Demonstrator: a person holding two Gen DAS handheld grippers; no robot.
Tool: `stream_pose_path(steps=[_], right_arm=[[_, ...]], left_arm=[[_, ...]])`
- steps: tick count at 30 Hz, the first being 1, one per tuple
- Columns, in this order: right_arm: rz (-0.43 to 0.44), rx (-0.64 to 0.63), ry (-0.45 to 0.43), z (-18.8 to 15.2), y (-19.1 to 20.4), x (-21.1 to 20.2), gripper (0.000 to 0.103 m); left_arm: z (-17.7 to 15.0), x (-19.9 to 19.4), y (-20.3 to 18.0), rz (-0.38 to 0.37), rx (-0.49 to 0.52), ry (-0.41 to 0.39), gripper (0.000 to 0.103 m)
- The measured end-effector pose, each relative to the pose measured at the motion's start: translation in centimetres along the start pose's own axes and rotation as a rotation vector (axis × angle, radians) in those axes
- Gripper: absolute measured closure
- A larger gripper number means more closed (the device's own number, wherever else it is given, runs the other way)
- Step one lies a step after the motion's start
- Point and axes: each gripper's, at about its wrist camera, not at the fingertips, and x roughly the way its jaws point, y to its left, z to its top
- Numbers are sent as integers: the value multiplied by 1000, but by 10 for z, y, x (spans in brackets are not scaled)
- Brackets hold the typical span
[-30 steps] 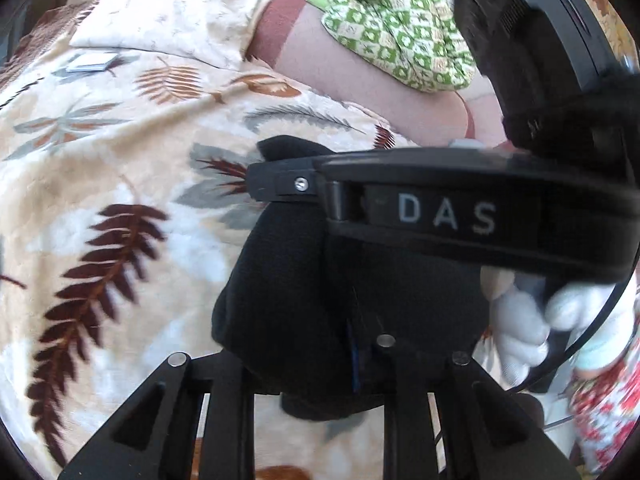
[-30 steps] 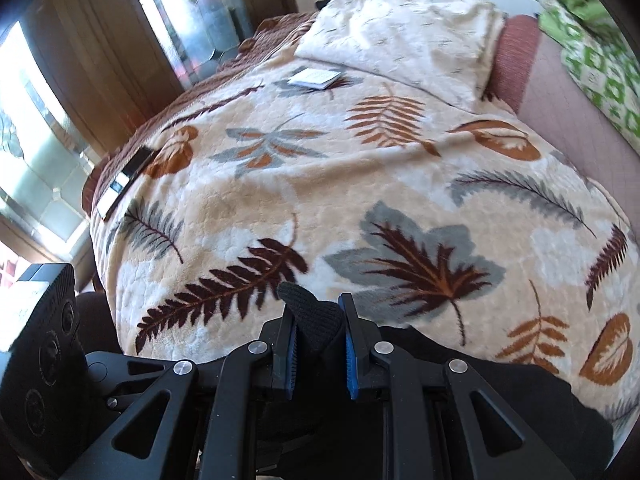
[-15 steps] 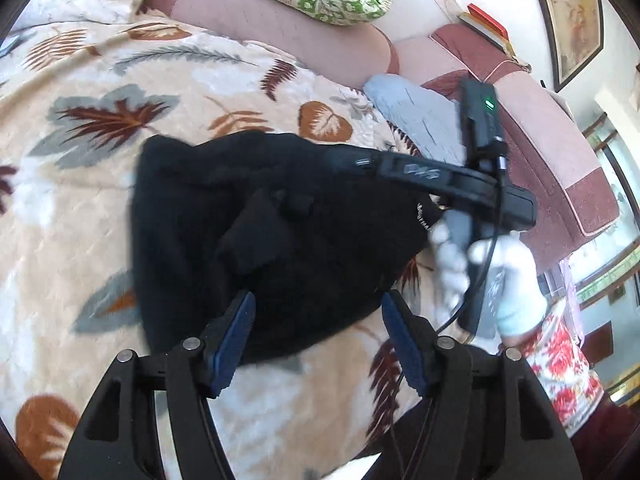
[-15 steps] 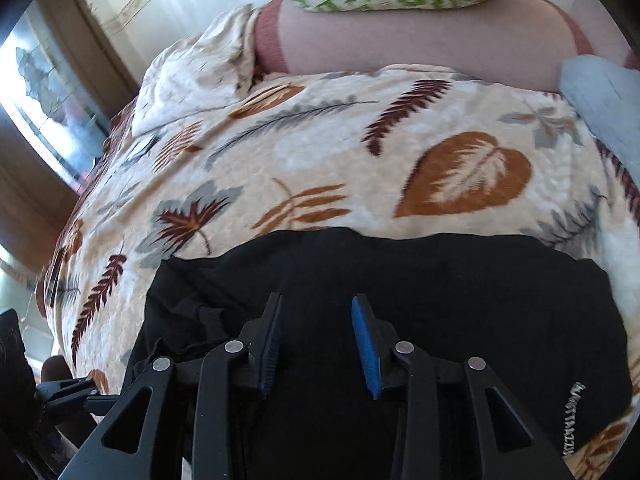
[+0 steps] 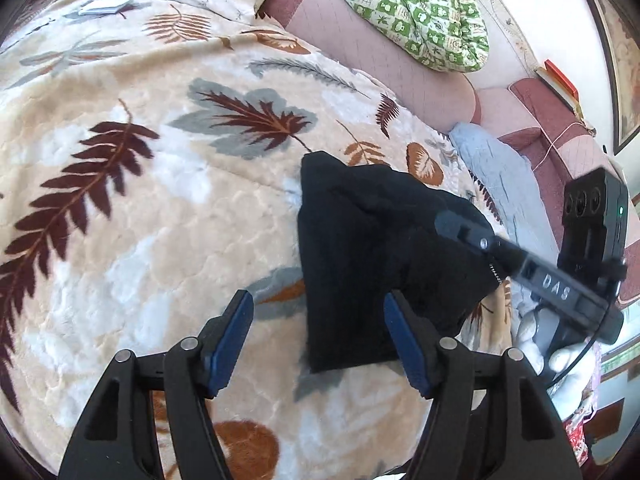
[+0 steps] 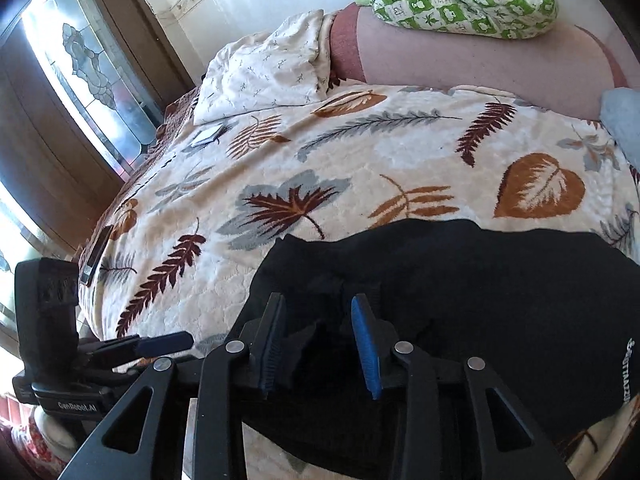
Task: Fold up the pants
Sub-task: 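Release the pants with the right gripper and grasp the folded bundle again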
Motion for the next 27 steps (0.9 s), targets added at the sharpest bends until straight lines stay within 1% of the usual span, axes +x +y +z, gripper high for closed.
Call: stream_pose_path(steps=[3,5,6,8,9,10,12,14,16,19,21,23,24,25,27], right_arm=[[30,27,28,-15,-5,8,64],[27,61,53,-19,-8,23,64],[39,84,59,-20,-12,28,71],[113,144,70,-20,-17,33,98],[128,160,65,-21,-18,30,98],[125,157,50,-21,-18,25,98],[97,148,35,-25,-20,12,98],[74,165,40,-34,-31,0,98],[30,194,61,-48,-48,-7,98],[-9,220,94,-64,-64,-8,96],[-77,189,95,-67,-65,-14,97],[-124,162,65,-61,-58,-23,96],[-145,151,34,-56,-54,-29,96],[-143,135,1,-50,-48,-34,96],[-85,128,-56,-39,-38,-40,96]], left_arm=[[-2,4,3,5,-2,6,36],[-4,6,3,8,-2,18,36],[-6,7,3,12,3,25,36],[-8,5,1,21,15,25,36],[-8,2,1,26,21,18,36],[-8,1,1,28,24,15,36],[-7,1,1,29,21,14,36],[-6,2,2,29,17,16,36],[-6,5,1,29,22,20,36],[-6,8,-5,36,45,29,36],[-3,9,-11,36,67,30,36],[0,9,-17,39,88,23,36],[2,10,-21,40,100,18,36],[3,12,-24,39,109,14,36],[5,19,-31,43,136,10,36]])
